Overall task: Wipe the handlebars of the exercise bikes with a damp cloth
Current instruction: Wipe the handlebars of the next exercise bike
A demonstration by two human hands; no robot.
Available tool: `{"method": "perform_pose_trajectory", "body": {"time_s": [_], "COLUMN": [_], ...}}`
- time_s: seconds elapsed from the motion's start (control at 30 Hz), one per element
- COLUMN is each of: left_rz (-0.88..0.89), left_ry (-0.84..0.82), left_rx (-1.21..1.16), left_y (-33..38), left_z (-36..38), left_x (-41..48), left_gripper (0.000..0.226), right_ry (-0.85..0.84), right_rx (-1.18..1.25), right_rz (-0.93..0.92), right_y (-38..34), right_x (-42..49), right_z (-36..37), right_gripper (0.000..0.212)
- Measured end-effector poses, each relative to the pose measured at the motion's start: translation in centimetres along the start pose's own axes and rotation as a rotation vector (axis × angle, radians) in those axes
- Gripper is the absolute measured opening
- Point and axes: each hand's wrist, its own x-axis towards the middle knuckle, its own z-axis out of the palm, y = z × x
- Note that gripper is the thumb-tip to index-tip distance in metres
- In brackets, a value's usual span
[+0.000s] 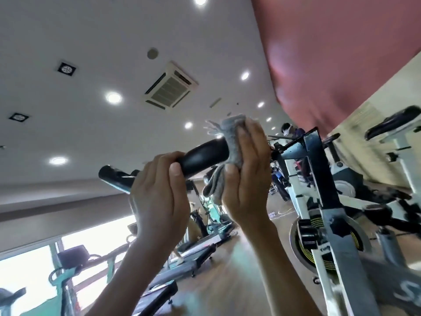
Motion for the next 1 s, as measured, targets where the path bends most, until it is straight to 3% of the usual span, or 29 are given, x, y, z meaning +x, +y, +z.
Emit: {"method": "perform_pose_trajectory", "body": {"time_s": [0.1,0.27,0.4,0.53,0.63,0.8,1.0], "left_rz": [0.066,0.009,-0.039,-0.069,-0.094,-0.164,-0.187], "left_ry": [-0.088,-0.084,-0.109,-0.055,-0.017,0.051,0.059], "left_rx": [-0.032,0.008,-0.022,-0.213,-0.302,-0.304,-0.344], "left_y": [-0.8,-5.1,-6.5,-6.5,-5.9,-4.1,-3.8], "left_z": [-0.8,-1.6,-1.4,-1.6,-1.7,-0.7,-0.7], "left_x": [-0.1,-2.3,-3.1,-3.2,-3.3,-2.8,-2.7], "left_gripper": [0.035,0.05,0.054,0.048,0.052,0.055,0.066], "right_ry": [0.033,-0.166,-0.139,-0.379,-0.52,-0.597,-0.688], "right_rx": [-0.021,-0.454,-0.472,-0.654,-0.564,-0.337,-0.601], "right_rz": [0.123,-0.342,-0.169,-0.338,-0.314,-0.213,-0.402], "right_y": [-1.6,-2.5,-3.9,-6.7,-7.6,-8.1,-8.3], "right_x": [-0.1,-1.2,-0.8,-2.2,-1.4,0.8,4.0], "right_z": [0.0,-0.5,-0.9,0.1,-1.2,-4.0,-4.3], "right_gripper": [0.044,0.053,0.046,0.047,0.051,0.044,0.042]}}
